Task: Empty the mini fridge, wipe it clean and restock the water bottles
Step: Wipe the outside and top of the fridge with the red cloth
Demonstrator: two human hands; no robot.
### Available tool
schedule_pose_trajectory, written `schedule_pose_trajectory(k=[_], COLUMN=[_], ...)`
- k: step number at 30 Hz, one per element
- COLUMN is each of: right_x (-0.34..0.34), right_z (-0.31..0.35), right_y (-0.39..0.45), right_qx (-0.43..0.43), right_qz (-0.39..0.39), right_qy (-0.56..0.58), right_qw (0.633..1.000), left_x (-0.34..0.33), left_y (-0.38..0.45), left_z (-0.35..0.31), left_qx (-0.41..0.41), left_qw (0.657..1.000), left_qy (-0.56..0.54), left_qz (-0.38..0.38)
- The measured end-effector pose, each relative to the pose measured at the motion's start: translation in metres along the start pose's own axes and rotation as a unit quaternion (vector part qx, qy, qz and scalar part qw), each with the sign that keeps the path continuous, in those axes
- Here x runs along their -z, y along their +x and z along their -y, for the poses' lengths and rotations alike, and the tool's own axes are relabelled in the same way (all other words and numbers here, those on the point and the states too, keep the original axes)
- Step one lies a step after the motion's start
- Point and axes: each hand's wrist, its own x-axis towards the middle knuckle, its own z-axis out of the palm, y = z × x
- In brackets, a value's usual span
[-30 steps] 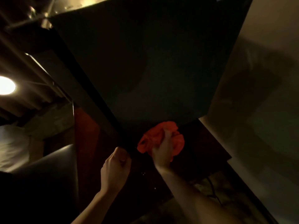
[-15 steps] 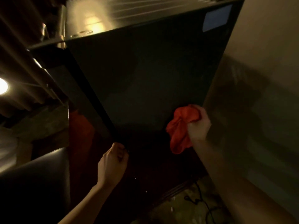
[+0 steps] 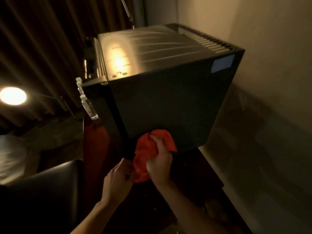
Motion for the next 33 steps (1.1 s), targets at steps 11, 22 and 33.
schedule_pose_trajectory(k=[11, 22, 33], right_x=[0.003, 0.011, 0.025], right_z=[0.126, 0.203, 0.236], right_y=[0.009, -0.005, -0.02], right_qx=[0.146, 0.176, 0.213], right_qz=[-0.061, -0.094, -0.057], right_qy=[0.033, 0.021, 0.058], right_qw=[0.987, 0.98, 0.974], left_x=[0.088, 0.161, 0.192], left_y=[0.021, 0.045, 0.014], left_z=[0.002, -0.005, -0.091], left_qx=[-0.09, -0.203, -0.351], left_qw=[0.989, 0.956, 0.884], left_qy=[-0.076, -0.184, -0.304], left_qz=[-0.093, -0.1, -0.048])
